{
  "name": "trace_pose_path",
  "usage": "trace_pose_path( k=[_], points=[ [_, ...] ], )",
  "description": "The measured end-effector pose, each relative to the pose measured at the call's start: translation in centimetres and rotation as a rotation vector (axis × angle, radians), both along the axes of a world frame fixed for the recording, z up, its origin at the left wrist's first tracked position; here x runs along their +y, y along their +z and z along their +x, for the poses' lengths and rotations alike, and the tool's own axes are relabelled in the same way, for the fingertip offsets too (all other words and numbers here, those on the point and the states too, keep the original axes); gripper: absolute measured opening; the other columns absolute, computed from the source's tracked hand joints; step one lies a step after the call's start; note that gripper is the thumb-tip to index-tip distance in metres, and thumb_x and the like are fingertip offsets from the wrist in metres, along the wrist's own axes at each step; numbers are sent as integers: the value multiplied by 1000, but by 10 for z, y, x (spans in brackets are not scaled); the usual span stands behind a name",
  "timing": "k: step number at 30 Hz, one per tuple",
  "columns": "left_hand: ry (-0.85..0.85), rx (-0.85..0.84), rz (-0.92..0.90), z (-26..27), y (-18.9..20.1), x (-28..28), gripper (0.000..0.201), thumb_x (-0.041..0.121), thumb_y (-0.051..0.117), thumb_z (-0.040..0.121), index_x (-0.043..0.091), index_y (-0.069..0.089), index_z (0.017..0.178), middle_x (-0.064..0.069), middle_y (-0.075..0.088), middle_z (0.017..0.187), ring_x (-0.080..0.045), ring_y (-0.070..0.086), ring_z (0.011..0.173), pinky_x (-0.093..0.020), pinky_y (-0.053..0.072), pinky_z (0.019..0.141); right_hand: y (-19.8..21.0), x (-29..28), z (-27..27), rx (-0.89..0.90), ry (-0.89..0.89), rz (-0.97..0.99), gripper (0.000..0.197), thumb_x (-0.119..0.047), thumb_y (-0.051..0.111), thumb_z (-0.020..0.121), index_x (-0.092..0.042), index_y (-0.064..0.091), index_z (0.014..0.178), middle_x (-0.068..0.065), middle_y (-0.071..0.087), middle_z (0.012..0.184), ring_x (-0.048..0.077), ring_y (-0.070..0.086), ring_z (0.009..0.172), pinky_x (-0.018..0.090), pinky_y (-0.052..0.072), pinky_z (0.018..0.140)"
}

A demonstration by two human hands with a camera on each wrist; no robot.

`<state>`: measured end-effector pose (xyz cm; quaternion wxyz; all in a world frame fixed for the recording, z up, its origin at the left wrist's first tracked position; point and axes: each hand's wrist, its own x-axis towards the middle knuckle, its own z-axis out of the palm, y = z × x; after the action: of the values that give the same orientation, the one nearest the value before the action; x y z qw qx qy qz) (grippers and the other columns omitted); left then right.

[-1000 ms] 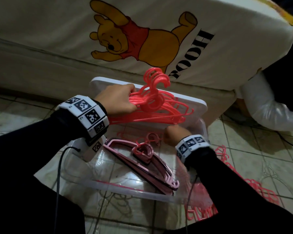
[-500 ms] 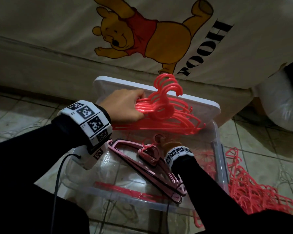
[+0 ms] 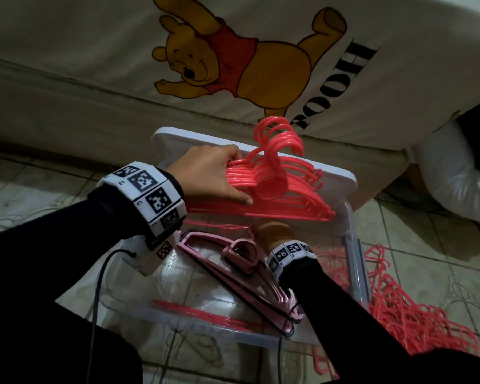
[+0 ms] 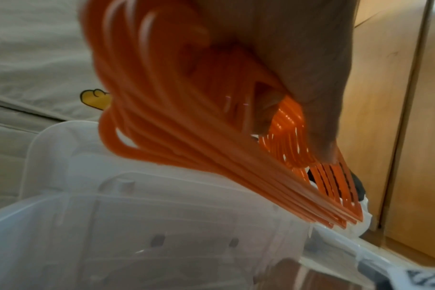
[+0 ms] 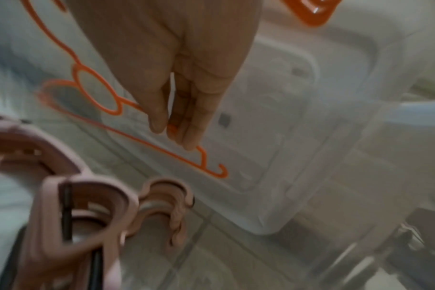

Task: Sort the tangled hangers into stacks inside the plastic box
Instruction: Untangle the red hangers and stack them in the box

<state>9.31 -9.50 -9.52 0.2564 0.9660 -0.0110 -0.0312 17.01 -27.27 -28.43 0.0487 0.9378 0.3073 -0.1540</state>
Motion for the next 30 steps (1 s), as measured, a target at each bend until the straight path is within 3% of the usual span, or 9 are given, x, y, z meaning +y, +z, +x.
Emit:
trace_pose_path(
  k=[5, 8, 11, 14, 18, 23, 28, 30],
  points=[
    [24, -35, -58, -4, 10, 2, 64, 67, 75, 54, 28, 55, 101, 10, 64, 94, -11, 59, 86, -25, 43, 70, 52, -1, -6, 8, 127, 3, 43, -27, 41, 98, -15, 44, 139, 14, 43, 144, 29, 46, 128, 35, 34, 104],
    [30, -55, -55, -7, 14, 1, 69, 68, 74, 53, 26, 56, 106, 6, 67, 99, -13, 61, 90, -28, 46, 78, 88, -18, -28, -6, 143, 69, 30, -30, 51, 91, -24, 60, 119, 13, 61, 119, 29, 60, 109, 33, 47, 90],
    [35, -70, -43, -10, 19, 1, 75, 71, 71, 51, 24, 56, 108, 4, 67, 101, -15, 61, 90, -30, 47, 81, 120, -38, -45, 27, 190, 111, 23, -33, 58, 87, -30, 66, 108, 4, 67, 107, 26, 63, 100, 33, 50, 83],
    [46, -67, -49, -13, 23, 3, 84, 77, 62, 44, 24, 56, 108, 6, 66, 97, -14, 60, 87, -29, 45, 79, 154, -51, -51, 35, 189, 238, 22, -24, 62, 85, -27, 70, 105, -2, 69, 108, 20, 63, 102, 30, 48, 85],
    [57, -72, -45, -15, 24, 5, 85, 80, 60, 40, 26, 55, 105, 9, 63, 93, -12, 59, 85, -27, 42, 77, 191, -75, -55, -137, 114, 394, 16, -9, 66, 81, -16, 75, 92, 7, 66, 95, 29, 64, 87, 32, 47, 72],
    [70, -79, -59, -17, 23, 3, 85, 80, 60, 38, 26, 55, 103, 9, 64, 91, -13, 61, 85, -30, 47, 79, 206, -91, -46, -282, 32, 501, 14, -4, 64, 82, -9, 73, 91, 13, 62, 88, 35, 61, 82, 42, 50, 70],
    [42, -31, -96, -18, 20, -2, 86, 81, 61, 38, 27, 55, 104, 9, 65, 96, -11, 61, 86, -28, 49, 80, 206, -84, -49, -339, 24, 562, 11, -6, 64, 82, -6, 68, 92, 11, 62, 92, 34, 59, 85, 43, 49, 71],
    [29, -14, -86, -17, 18, -3, 78, 76, 67, 45, 27, 54, 104, 9, 64, 96, -10, 60, 87, -26, 47, 77, 205, -81, -49, -355, 2, 567, 11, -9, 62, 84, -6, 66, 93, 11, 61, 94, 36, 58, 87, 43, 49, 71]
  ],
)
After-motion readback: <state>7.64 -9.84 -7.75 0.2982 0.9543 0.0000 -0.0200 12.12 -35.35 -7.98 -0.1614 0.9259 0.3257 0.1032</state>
